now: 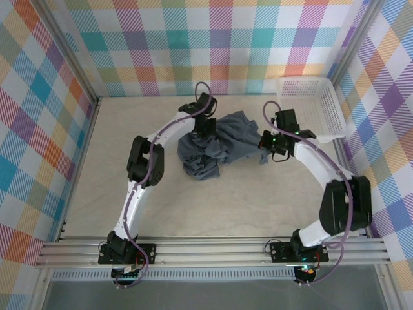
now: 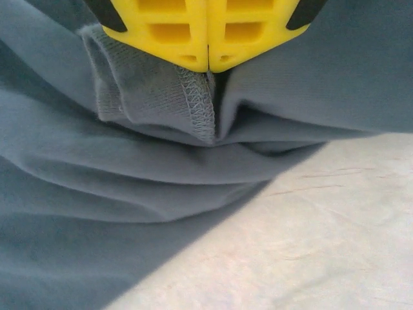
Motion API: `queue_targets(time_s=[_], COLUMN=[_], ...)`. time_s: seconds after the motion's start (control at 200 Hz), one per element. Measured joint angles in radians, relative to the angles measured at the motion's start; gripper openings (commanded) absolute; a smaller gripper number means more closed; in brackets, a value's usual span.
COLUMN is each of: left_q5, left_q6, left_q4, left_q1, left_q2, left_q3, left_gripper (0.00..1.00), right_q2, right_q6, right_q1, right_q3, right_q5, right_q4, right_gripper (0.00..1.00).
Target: Fold the inside-out t-shirt
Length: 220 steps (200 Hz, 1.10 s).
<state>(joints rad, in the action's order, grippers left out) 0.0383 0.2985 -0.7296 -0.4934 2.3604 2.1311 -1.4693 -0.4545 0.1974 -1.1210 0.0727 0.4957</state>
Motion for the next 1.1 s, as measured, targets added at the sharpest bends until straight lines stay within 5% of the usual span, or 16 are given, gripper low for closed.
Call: queue_targets(time_s=[0.14,0.325,0.53,0.835,1.1], left_q5=[-0.023,0.038,-0.015,-0.188,-0.069], left_q6=[0.0,-0.002,-0.035,-0.072,-0.048], left_q4=[-0.036,-0.003,0.135,0.242,0.172], left_q1=[0.095,0.224,0.221,0.181,0.199], left_q2=[-0.185,-0.692,-1.083,-1.133,-0.945], left_q3=[-0.023,-0.109,-0.243,-0.325,-0.166], left_gripper=[0.0,0.0,0.0,0.0,0.0], right_q2=[0.135,0.309,0.439,0.571,0.417], right_q6=[-0.041,-0.089,-0.087,0.007,0.006], right_q1=[-0.067,-0.133,-0.14,-0.147,-0.151], right_q3=[-0.047,-0.157,-0.283,-0.341,-0.499], right_q5=[-0.032,-0.093,-0.095,0.165,0.053], right_q4=[0.042,0.063,0.056,-0.105,-0.007], right_gripper=[0.0,0.0,0.0,0.0,0.0])
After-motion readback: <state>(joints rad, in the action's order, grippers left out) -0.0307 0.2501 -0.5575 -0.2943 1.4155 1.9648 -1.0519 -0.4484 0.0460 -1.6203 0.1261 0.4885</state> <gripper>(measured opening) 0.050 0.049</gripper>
